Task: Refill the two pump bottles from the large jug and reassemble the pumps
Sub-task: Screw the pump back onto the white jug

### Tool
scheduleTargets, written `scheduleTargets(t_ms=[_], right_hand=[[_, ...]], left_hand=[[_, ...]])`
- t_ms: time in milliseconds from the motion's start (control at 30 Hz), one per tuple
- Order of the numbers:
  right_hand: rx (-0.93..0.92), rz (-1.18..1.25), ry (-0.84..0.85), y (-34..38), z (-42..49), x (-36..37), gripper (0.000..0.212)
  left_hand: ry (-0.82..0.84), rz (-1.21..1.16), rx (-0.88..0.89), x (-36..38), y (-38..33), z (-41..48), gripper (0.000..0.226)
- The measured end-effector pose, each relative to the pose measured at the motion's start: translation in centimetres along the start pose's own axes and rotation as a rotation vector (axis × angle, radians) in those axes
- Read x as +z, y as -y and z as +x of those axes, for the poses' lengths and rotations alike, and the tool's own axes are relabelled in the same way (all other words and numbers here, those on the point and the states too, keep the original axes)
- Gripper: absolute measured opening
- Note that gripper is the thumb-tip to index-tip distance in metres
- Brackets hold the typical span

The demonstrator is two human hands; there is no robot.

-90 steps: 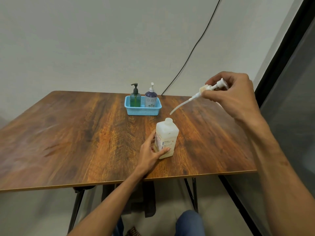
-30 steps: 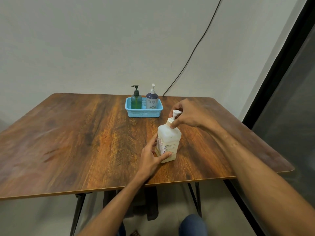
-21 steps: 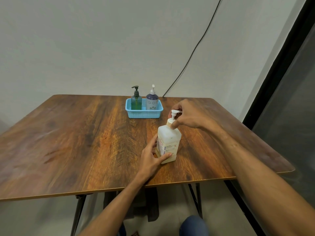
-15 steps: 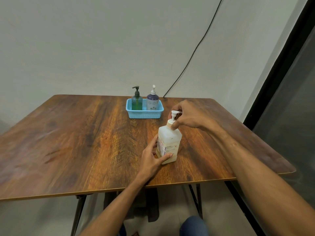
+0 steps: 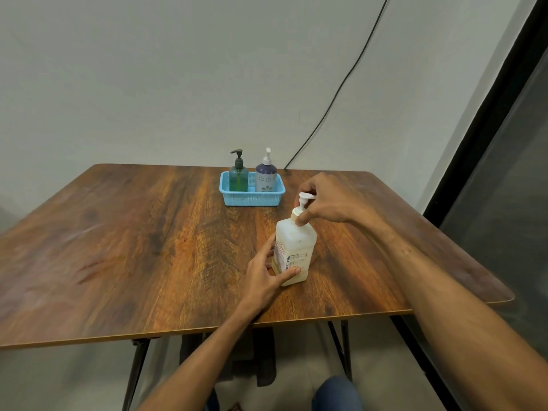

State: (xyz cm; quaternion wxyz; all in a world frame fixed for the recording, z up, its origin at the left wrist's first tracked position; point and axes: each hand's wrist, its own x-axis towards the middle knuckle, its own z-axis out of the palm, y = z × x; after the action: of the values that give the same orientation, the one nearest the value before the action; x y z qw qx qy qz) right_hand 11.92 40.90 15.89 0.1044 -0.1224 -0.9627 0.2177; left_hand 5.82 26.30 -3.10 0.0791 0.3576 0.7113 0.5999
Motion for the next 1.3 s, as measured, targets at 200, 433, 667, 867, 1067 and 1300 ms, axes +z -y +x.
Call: scheduleTargets(t_ms=[200, 433, 667, 867, 1067, 1300], right_hand=[[-0.022, 0.002, 0.035, -0.2, 0.2, -0.1, 0.027], [-0.035, 0.055, -0.067, -0.9, -0.2, 1.1, 0.027], [-0.042, 0.388, -0.064, -3.5, -1.5, 2.6, 0.04], [-0.036, 0.494, -0.143, -3.7, -1.3, 3.8, 0.03], [-0.018, 0.535, -0.216, -4.3, -1.6, 5.4, 0.052], [0.042, 0.608, -0.312, -3.9, -1.5, 6.0, 0.036]], left_hand=[[-0.007, -0.005, 0.004, 0.0, 0.3, 0.0, 0.092], [-0.006, -0.015, 0.016, 0.0, 0.1, 0.0, 0.091], [-0.003, -0.018, 0.015, 0.0, 0.1, 0.0, 0.088], [0.0, -0.008, 0.026, 0.0, 0.3, 0.1, 0.088], [-0.004, -0.021, 0.027, -0.1, 0.3, 0.1, 0.089], [0.002, -0.024, 0.039, -0.1, 0.3, 0.1, 0.086]])
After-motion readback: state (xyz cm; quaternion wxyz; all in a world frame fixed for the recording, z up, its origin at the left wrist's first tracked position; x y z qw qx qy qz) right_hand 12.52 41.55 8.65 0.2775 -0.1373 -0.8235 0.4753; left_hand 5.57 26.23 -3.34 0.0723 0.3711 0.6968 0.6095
